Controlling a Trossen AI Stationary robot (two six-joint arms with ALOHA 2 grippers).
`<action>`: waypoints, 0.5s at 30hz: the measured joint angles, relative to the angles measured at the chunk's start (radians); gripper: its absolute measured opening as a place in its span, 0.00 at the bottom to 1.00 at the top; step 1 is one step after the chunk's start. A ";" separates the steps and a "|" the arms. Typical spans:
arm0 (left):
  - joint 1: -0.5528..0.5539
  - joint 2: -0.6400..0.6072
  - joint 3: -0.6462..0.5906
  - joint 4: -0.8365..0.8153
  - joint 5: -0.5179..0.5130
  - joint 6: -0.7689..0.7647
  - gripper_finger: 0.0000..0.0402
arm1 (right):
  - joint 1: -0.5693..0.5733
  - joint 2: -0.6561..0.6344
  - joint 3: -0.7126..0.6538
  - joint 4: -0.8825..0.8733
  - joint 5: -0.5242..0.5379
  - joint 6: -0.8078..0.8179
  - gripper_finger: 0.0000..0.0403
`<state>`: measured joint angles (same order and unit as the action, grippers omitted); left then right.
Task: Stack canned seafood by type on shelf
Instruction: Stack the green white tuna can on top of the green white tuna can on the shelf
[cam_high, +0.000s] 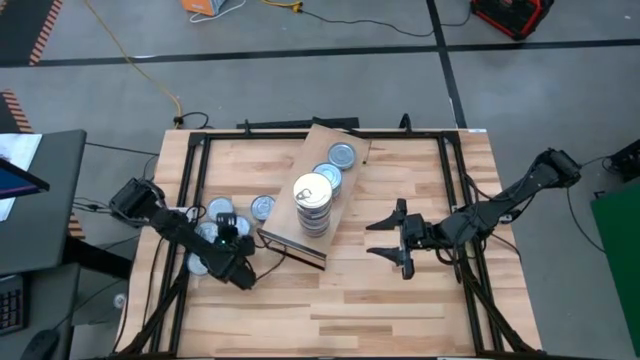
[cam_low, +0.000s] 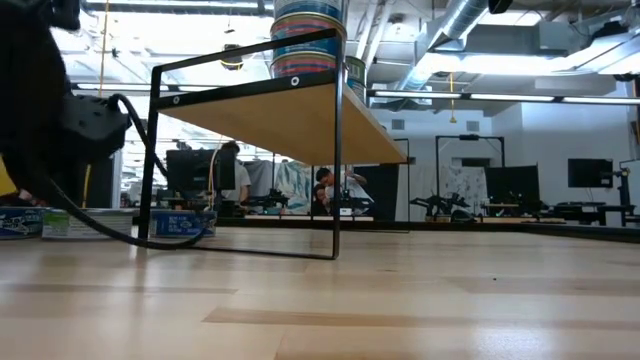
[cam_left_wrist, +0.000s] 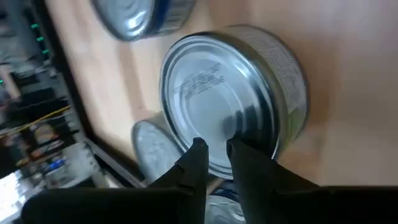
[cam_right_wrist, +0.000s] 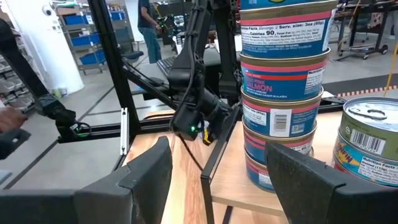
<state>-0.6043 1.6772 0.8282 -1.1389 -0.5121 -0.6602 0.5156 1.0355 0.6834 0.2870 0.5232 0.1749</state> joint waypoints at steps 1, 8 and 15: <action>-0.012 0.000 0.011 0.008 0.007 0.003 0.16 | 0.000 0.000 0.000 0.000 0.000 0.000 0.70; -0.092 0.001 0.115 0.110 0.040 0.075 0.14 | 0.000 0.000 0.000 -0.001 0.000 0.000 0.70; -0.141 0.000 0.135 0.335 0.034 0.279 0.14 | 0.002 0.000 0.000 -0.001 0.000 0.001 0.70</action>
<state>-0.7451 1.6772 0.9634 -0.8042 -0.4782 -0.3817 0.5175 1.0355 0.6834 0.2857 0.5232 0.1757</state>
